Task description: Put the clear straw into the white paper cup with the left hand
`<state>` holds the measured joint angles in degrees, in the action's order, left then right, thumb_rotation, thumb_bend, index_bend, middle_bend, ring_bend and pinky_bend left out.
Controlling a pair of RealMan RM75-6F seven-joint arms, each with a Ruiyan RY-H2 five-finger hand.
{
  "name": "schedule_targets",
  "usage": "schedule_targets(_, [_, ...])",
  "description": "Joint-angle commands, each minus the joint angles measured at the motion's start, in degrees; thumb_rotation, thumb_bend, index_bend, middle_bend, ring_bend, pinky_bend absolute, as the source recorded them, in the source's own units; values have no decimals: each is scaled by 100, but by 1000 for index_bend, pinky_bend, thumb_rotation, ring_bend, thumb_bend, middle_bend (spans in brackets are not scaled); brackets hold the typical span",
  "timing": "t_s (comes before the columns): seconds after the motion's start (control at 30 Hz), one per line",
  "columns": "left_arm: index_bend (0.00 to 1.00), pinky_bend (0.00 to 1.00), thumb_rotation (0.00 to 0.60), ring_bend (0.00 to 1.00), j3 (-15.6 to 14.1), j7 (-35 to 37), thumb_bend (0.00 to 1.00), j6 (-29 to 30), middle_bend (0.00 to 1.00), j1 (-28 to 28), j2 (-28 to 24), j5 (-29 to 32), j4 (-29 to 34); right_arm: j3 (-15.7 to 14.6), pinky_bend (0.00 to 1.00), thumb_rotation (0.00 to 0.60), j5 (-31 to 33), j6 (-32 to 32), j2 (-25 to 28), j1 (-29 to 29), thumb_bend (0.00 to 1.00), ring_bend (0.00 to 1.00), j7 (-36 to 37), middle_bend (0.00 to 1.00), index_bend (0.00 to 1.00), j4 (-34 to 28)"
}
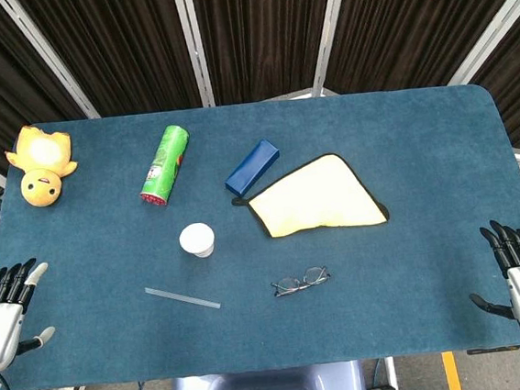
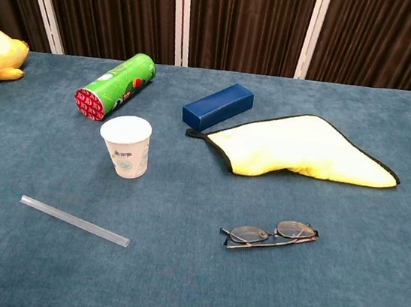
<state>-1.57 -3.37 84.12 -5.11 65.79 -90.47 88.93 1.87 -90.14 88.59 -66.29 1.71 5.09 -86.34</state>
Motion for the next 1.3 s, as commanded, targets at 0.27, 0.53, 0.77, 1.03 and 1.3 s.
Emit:
schedule_targets(0.27, [12, 0, 600, 0, -2, -3, 25, 8, 0, 7, -6, 1, 8, -5, 0, 600, -17, 13, -5, -2, 76, 0, 9, 0, 0, 16])
schedule_targets(0.53, [16, 0, 600, 0, -2, -8, 26, -70, 0, -17, -6, 41, -2, 4, 0, 600, 5, -14, 4, 11, 76, 0, -31, 0, 0, -23])
schedule_targets(0.77, [83, 0, 600, 0, 25, 4, 38, -120, 0, -62, -6, 52, 105, 2, 0, 600, 6, -5, 3, 4, 76, 0, -9, 0, 0, -4])
schedule_targets(1.03, [321, 0, 600, 0, 220, -522, 137, -809, 0, -525, 218, 299, 447, 1, 0, 600, 1, 11, -8, -4, 75, 0, -4, 0, 0, 9])
schedule_targets(1.3, [461, 0, 600, 0, 252, -1455, 207, -1580, 0, -948, 704, 696, 867, -5, 0, 600, 3, 6, 2, -7, 75, 0, 45, 0, 0, 20])
